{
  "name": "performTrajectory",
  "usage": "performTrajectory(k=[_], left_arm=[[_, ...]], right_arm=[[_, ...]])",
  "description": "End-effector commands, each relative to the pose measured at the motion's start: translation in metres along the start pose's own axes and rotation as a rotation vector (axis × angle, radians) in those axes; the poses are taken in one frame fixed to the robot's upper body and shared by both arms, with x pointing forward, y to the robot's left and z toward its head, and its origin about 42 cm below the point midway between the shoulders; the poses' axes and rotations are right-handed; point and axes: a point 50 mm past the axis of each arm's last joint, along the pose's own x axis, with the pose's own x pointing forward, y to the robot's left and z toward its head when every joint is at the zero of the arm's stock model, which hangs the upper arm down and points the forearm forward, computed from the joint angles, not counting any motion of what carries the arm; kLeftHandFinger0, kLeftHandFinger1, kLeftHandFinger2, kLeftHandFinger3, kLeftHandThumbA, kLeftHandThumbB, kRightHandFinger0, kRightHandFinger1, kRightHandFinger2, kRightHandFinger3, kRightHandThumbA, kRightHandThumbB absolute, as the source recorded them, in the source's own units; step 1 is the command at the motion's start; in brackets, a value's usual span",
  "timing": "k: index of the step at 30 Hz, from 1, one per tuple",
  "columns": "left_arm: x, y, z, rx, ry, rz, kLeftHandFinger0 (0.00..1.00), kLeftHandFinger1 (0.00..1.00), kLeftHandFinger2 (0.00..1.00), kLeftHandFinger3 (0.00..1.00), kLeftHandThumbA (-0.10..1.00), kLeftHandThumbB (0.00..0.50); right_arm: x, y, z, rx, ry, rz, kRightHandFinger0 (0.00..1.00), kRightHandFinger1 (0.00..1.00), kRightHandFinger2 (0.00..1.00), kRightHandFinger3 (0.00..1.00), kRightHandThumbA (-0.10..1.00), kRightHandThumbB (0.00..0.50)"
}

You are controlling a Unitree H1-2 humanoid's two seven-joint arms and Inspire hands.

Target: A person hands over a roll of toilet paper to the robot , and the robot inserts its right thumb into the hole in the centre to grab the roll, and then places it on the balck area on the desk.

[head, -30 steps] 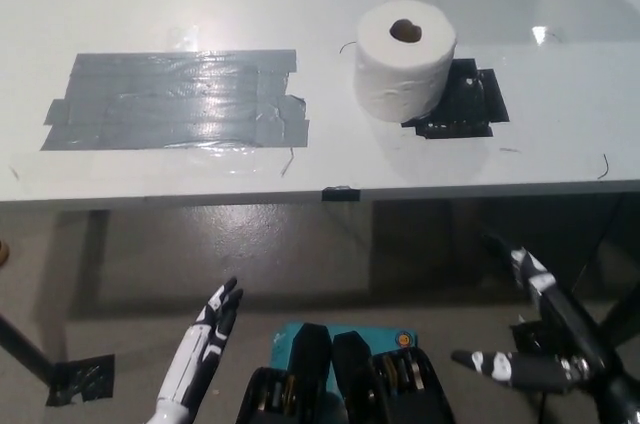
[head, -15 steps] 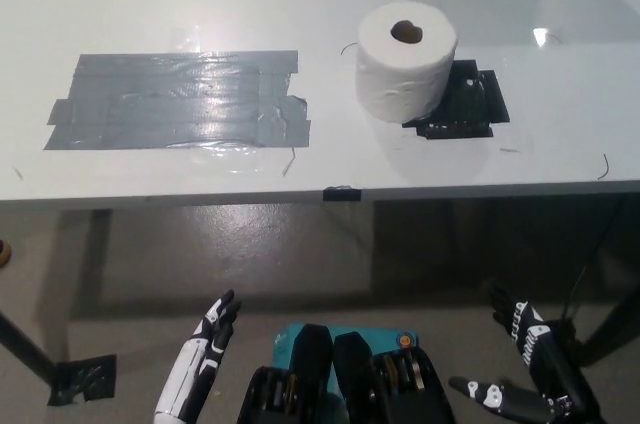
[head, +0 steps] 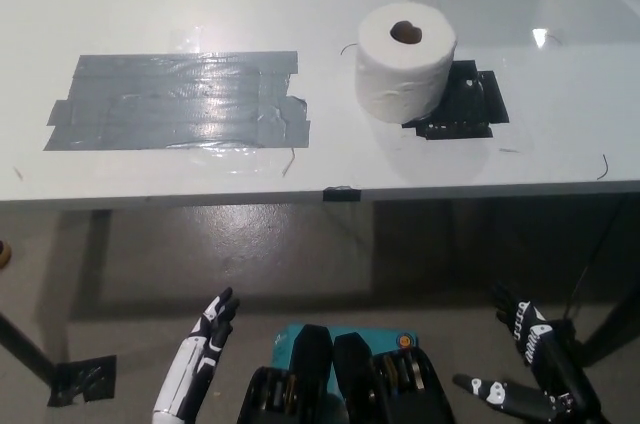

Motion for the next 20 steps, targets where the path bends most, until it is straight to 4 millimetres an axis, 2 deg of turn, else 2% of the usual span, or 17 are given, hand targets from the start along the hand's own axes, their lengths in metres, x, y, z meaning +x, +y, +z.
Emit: performTrajectory(k=[1, 10, 16, 20], left_arm=[[0.0014, 0.0038, 0.0098, -0.009, -0.058, 0.027, 1.0, 1.0, 1.0, 1.0, 1.0, 0.186], [0.0005, 0.0054, 0.0098, -0.007, -0.053, 0.035, 1.0, 1.0, 1.0, 1.0, 1.0, 0.185], [0.0009, 0.0069, 0.0097, -0.018, -0.051, 0.038, 1.0, 1.0, 1.0, 1.0, 1.0, 0.187], [0.0007, 0.0074, 0.0093, -0.028, -0.046, 0.038, 1.0, 1.0, 1.0, 1.0, 1.0, 0.195]], right_arm=[[0.0056, -0.0039, 0.0102, -0.004, -0.08, -0.014, 1.0, 1.0, 1.0, 1.0, 0.99, 0.23], [0.0082, -0.004, 0.011, 0.0, -0.079, -0.012, 1.0, 1.0, 1.0, 1.0, 0.98, 0.234], [0.0105, -0.0038, 0.0104, -0.002, -0.072, -0.012, 1.0, 1.0, 1.0, 1.0, 0.97, 0.213], [0.0109, -0.0033, 0.0111, -0.003, -0.069, -0.01, 1.0, 1.0, 1.0, 1.0, 0.96, 0.216]])
